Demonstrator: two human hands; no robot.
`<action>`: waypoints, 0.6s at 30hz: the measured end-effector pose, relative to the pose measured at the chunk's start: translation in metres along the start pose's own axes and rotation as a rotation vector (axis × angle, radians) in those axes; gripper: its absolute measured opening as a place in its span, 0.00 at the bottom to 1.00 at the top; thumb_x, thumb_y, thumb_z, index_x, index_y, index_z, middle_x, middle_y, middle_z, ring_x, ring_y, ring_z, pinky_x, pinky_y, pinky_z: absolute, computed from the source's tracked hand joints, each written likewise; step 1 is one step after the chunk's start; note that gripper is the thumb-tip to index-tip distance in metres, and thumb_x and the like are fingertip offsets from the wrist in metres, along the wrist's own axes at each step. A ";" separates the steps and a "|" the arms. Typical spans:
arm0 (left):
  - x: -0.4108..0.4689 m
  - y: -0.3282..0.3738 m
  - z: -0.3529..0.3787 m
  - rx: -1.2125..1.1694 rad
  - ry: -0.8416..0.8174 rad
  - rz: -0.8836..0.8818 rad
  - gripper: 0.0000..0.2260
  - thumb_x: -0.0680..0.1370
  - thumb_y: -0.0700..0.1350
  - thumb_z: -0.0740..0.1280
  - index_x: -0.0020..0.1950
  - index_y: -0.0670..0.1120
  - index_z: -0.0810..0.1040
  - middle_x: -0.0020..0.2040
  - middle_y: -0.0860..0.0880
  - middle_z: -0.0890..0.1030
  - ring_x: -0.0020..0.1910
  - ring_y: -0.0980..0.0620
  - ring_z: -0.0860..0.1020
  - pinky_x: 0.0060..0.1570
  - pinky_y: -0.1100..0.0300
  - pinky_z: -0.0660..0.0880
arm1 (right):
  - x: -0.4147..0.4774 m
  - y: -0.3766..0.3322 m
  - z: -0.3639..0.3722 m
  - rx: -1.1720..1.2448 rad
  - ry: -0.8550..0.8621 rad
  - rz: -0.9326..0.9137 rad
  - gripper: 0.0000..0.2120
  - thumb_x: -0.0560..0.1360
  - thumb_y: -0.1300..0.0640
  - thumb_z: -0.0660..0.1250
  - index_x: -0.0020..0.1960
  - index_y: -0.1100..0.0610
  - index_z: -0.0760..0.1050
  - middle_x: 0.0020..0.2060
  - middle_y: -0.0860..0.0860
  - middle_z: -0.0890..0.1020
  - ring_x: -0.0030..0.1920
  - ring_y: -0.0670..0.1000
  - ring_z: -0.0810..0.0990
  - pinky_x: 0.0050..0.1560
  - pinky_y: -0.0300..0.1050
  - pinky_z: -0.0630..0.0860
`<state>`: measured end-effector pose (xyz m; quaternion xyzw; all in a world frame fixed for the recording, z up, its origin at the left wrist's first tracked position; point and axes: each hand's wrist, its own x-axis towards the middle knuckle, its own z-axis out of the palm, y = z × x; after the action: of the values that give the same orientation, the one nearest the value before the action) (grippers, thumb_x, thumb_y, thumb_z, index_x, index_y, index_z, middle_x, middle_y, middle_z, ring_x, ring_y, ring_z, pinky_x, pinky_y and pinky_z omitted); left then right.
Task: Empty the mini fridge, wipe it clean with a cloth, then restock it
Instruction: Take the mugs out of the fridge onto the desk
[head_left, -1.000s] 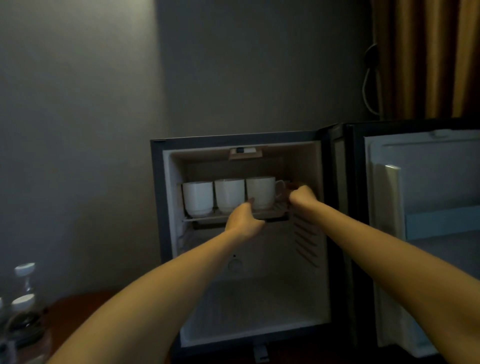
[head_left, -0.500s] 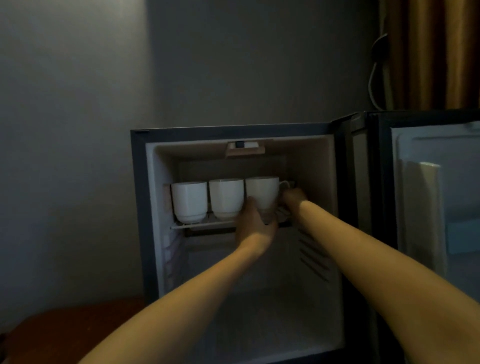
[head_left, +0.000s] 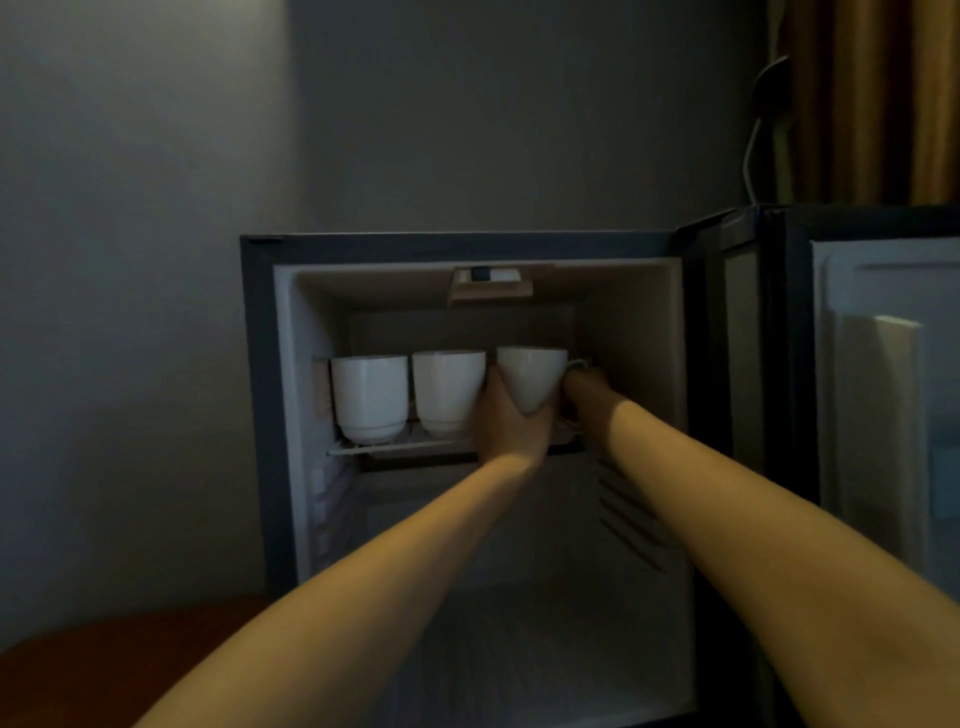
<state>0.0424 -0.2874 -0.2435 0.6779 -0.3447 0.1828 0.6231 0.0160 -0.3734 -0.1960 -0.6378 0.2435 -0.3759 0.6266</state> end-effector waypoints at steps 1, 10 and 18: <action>0.002 0.001 0.001 0.012 -0.001 -0.005 0.29 0.74 0.52 0.72 0.72 0.46 0.67 0.68 0.46 0.73 0.68 0.45 0.70 0.65 0.53 0.68 | 0.004 0.001 0.003 0.062 0.019 0.009 0.15 0.83 0.61 0.52 0.47 0.66 0.73 0.40 0.60 0.74 0.40 0.56 0.73 0.53 0.51 0.74; 0.018 0.004 0.017 0.101 0.006 -0.099 0.34 0.76 0.54 0.69 0.76 0.44 0.58 0.74 0.44 0.66 0.72 0.44 0.65 0.67 0.53 0.63 | 0.053 0.016 0.008 0.392 0.136 0.044 0.11 0.82 0.55 0.58 0.48 0.61 0.74 0.47 0.56 0.77 0.37 0.54 0.74 0.41 0.46 0.76; 0.020 -0.002 0.027 0.051 0.102 -0.038 0.35 0.75 0.56 0.69 0.76 0.41 0.61 0.74 0.43 0.66 0.72 0.44 0.65 0.70 0.53 0.62 | 0.032 0.011 0.001 0.443 0.006 0.042 0.16 0.79 0.46 0.59 0.51 0.57 0.77 0.53 0.57 0.80 0.55 0.59 0.78 0.53 0.50 0.75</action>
<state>0.0530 -0.3185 -0.2361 0.6898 -0.2946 0.2138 0.6258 0.0383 -0.3988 -0.2012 -0.4781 0.1699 -0.4093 0.7583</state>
